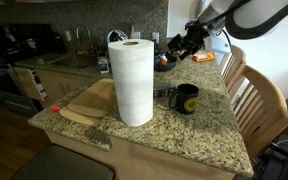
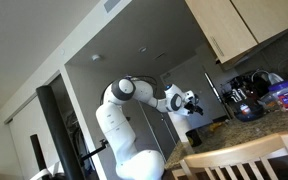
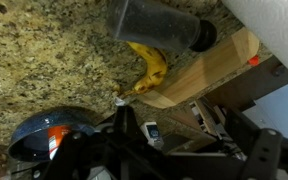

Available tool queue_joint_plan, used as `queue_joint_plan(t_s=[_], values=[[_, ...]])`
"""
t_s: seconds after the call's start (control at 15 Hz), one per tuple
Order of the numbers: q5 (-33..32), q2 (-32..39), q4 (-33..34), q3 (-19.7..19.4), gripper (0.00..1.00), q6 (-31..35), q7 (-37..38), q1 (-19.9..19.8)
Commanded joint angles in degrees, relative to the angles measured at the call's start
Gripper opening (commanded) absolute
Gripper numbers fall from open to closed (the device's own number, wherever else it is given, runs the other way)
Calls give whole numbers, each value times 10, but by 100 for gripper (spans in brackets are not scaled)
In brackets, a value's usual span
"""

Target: Move the pump bottle to the right side of the countertop

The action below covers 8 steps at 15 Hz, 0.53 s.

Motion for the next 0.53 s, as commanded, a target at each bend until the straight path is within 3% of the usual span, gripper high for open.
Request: queue_joint_plan(t_s=[0.0, 0.27, 0.33, 0.4, 0.47], values=[[14, 1, 1, 39, 100, -2, -9, -38], [14, 1, 1, 39, 100, -2, -9, -38], [-82, 12, -7, 26, 100, 7, 63, -41], [-138, 24, -10, 83, 100, 13, 88, -124], [-189, 24, -13, 97, 100, 9, 119, -152]])
